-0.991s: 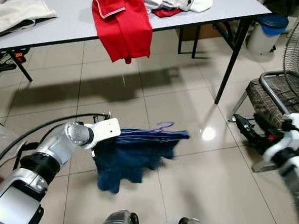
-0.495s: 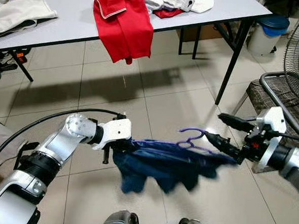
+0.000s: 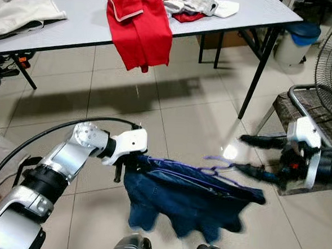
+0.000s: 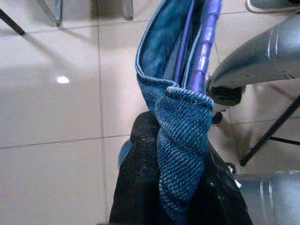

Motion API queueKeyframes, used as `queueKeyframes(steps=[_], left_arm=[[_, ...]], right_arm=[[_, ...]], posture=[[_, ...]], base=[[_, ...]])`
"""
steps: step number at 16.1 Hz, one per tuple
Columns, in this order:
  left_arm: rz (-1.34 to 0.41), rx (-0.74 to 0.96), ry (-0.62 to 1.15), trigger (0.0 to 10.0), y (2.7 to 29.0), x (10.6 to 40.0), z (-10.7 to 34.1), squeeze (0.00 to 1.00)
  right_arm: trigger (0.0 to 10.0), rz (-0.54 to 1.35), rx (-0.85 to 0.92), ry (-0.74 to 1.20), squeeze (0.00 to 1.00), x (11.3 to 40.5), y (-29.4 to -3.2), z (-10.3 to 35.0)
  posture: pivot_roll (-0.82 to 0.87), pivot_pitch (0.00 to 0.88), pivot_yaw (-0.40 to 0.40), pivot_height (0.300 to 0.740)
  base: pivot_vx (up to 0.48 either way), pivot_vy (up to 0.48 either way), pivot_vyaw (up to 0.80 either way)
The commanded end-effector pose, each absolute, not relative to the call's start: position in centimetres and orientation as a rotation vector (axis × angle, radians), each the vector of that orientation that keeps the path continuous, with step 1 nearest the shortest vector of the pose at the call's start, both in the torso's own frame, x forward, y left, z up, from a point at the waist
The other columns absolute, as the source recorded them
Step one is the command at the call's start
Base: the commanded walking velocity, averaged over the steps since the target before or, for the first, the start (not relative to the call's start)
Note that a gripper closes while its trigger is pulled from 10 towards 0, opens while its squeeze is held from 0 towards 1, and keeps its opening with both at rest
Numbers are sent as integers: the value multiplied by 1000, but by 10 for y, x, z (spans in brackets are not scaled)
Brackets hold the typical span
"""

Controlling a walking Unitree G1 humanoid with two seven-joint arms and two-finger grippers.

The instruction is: Hang hanger

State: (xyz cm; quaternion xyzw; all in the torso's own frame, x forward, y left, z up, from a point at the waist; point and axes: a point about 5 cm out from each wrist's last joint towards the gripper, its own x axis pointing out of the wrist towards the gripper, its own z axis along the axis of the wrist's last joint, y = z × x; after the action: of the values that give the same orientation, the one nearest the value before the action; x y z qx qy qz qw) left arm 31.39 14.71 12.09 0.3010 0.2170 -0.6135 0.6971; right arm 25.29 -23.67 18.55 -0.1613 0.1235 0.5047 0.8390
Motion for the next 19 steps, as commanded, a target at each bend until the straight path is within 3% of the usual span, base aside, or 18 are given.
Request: queueKeyframes(steps=[1, 3, 7, 11, 15, 17, 18, 19], left_arm=[[-1356, 687, 454, 0, 149, 318, 129, 0], [-1365, 691, 451, 0, 151, 317, 129, 0], [-1363, 675, 458, 0, 152, 318, 129, 0], [-1382, 605, 431, 0, 145, 319, 131, 0], [-1442, 591, 355, 0, 131, 316, 141, 0], [-1457, 599, 318, 0, 125, 316, 146, 0], [-1462, 597, 300, 0, 122, 316, 149, 0], [-1468, 594, 286, 0, 120, 316, 151, 0]], right_arm=[[10000, 1019, -398, 279, 0, 257, -242, 180], [10000, 779, -417, 271, 0, 274, -266, 175], [10000, 906, -371, 278, 0, 258, -266, 170], [10000, 1110, -361, 351, 0, 236, -248, 155], [10000, 1117, -395, 322, 0, 247, -233, 150], [5216, 1147, -388, 316, 0, 251, -226, 150], [3804, 1171, -378, 318, 0, 252, -223, 148], [118, 1189, -365, 321, 0, 253, -221, 147]], posture=[[2, 81, 65, 740], [3, 79, 67, 740], [1, 74, 70, 740], [-8, 69, 74, 740], [-12, 65, 74, 740], [-11, 64, 69, 740], [-10, 63, 67, 740], [-8, 63, 64, 740]], base=[[0, 0, 0], [0, 0, 0], [0, 0, 0], [0, 0, 0], [0, 0, 0], [0, 0, 0], [0, 0, 0], [0, 0, 0]])
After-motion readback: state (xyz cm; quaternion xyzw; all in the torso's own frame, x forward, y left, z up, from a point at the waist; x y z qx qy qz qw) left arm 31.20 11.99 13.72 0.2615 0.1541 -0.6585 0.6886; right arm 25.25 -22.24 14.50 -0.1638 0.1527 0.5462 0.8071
